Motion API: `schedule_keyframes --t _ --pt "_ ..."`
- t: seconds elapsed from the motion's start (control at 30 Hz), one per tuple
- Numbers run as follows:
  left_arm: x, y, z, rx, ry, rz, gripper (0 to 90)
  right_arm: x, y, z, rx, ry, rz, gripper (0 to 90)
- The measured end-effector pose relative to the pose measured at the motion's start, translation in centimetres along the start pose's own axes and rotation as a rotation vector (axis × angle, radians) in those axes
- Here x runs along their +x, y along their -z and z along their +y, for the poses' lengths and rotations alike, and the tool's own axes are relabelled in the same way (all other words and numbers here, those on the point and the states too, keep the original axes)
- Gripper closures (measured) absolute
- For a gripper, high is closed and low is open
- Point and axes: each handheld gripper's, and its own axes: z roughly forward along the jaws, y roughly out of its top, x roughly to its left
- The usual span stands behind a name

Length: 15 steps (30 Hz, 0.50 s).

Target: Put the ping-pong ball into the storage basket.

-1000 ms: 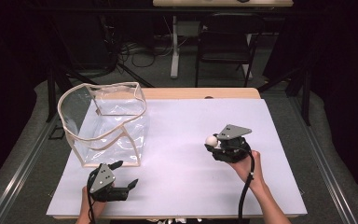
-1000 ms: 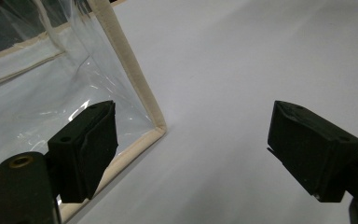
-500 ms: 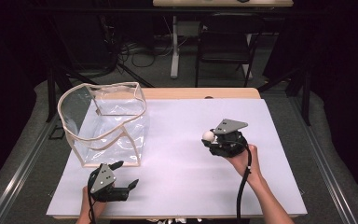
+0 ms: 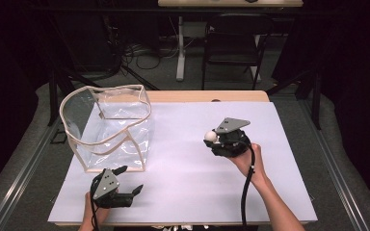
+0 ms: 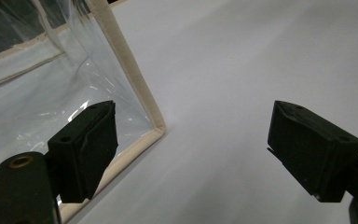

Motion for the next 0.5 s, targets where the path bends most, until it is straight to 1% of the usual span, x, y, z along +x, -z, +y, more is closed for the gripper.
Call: schedule_keyframes --t 0.27,0.5 --pt "0.0 -0.1 0.0 0.005 -0.001 -0.001 16.3 -0.3 -0.6 0.5 -0.003 -0.009 0.009 51.2" --pt "0.0 -0.1 0.0 0.004 0.002 -0.002 16.3 -0.6 -1.1 1.2 -0.002 -0.005 0.013 51.2"
